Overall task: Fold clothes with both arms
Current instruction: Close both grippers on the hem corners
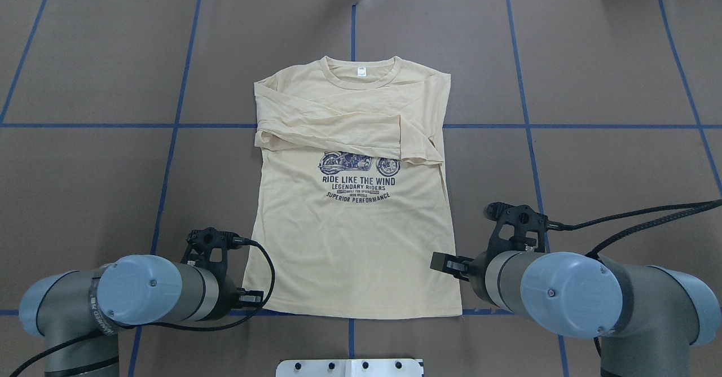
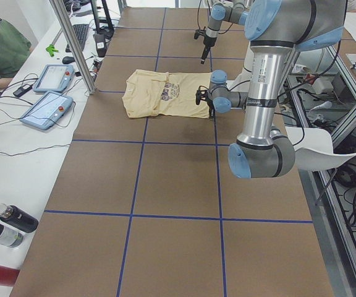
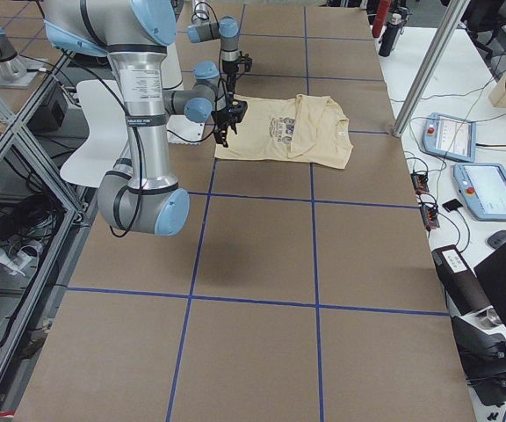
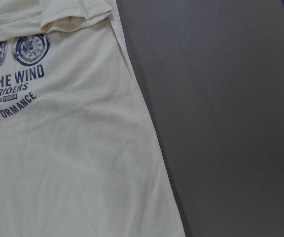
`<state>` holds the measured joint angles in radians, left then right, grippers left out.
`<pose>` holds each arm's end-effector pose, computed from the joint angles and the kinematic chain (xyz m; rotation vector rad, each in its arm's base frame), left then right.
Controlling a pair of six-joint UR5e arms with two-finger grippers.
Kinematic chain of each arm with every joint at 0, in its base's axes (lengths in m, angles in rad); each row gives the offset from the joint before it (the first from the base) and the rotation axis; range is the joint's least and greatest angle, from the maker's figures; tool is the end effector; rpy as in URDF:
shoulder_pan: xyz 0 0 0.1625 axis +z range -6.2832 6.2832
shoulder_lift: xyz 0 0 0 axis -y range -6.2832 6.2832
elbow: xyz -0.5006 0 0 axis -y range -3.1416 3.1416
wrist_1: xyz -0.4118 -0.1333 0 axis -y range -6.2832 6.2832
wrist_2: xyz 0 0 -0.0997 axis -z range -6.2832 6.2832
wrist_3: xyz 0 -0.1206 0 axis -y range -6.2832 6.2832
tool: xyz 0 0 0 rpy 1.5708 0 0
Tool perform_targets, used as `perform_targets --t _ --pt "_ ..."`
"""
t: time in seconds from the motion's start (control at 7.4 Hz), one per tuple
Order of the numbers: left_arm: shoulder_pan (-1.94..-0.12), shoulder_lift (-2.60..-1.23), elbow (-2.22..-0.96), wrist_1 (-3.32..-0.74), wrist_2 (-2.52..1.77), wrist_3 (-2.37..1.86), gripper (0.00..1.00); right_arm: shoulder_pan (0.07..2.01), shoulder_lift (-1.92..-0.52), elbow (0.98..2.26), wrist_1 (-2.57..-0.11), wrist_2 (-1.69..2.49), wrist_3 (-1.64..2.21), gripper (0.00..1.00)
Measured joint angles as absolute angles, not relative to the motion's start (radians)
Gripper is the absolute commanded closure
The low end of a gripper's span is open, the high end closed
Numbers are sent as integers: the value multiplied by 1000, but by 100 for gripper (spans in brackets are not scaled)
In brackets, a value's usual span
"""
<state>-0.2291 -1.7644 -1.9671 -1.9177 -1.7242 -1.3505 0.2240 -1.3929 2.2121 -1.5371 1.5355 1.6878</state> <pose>0.5520 -0.2467 0.4149 0.0699 0.9430 0.0637 -0.4824 -0.2510 0.3585 0.0791 -0.8541 0.3350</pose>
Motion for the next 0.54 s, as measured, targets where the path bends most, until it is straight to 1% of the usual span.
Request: perform_targets --t 0.14,0.41,0.54 --pt "-228 -1764 -1966 -1918 -1724 -1350 63 223 -1393 2212 -1537 1536 1688 0" --pt "-225 -1763 -1964 -1917 -1724 -1351 75 223 -1393 2207 -1537 1536 1688 0" --pt "-222 -1763 -1962 -1917 -1725 -1351 99 223 -1393 2205 -1537 1536 1689 0"
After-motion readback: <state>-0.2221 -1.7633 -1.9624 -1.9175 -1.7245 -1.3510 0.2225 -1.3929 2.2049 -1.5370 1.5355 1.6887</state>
